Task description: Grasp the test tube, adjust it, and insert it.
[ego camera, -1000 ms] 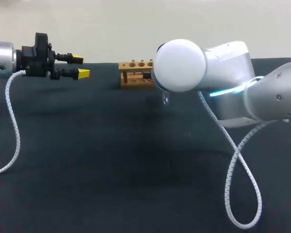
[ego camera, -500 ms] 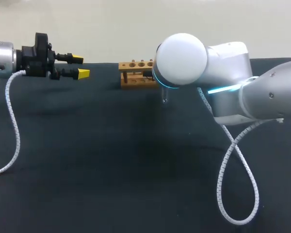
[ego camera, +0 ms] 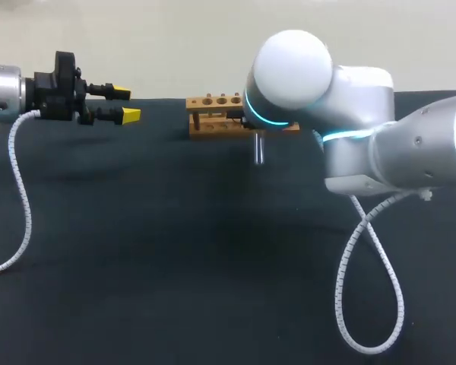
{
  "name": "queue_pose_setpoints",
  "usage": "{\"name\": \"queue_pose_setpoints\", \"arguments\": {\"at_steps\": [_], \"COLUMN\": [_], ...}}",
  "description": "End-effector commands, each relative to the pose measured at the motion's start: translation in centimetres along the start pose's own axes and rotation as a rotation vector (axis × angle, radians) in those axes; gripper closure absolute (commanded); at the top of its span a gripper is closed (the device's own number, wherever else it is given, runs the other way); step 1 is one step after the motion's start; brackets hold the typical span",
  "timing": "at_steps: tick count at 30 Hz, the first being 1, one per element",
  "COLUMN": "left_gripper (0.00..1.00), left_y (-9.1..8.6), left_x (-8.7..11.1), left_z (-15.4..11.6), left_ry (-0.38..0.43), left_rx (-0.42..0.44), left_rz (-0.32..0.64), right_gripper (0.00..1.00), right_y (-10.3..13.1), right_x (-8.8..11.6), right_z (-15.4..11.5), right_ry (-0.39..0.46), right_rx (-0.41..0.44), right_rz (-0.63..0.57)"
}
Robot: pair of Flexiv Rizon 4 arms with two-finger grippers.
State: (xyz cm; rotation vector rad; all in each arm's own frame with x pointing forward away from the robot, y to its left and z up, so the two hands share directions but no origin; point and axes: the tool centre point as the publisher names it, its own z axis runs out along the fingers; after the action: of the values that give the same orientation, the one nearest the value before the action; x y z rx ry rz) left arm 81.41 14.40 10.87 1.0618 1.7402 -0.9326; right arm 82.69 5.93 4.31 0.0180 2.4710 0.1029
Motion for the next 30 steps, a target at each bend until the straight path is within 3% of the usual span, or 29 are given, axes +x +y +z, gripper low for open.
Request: {"name": "queue_pose_setpoints", "arguments": {"at_steps": [1, 16, 27, 30], "left_gripper": [0.00, 0.00, 0.00, 0.00], "left_y": [0.0, 0.0, 0.0, 0.0], "left_x": [0.2, 0.2, 0.2, 0.2], "left_z": [0.0, 0.0, 0.0, 0.0], "left_ry": [-0.005, -0.005, -0.005, -0.005], "left_rx": [-0.001, -0.001, -0.001, -0.001], "left_rz": [0.003, 0.003, 0.003, 0.003], "right_gripper": [1.00, 1.00, 1.00, 1.00], "right_y": [0.1, 0.1, 0.1, 0.1], "right_x": [-0.2, 0.7, 1.2, 1.2], "right_z": [0.6, 0.9, -2.3, -3.7], "right_ry": [0.036, 0.067, -0.011, -0.066], "right_rx": [-0.005, -0.004, 0.025, 0.030], "right_rz": [-0.006, 0.009, 0.081, 0.118]}}
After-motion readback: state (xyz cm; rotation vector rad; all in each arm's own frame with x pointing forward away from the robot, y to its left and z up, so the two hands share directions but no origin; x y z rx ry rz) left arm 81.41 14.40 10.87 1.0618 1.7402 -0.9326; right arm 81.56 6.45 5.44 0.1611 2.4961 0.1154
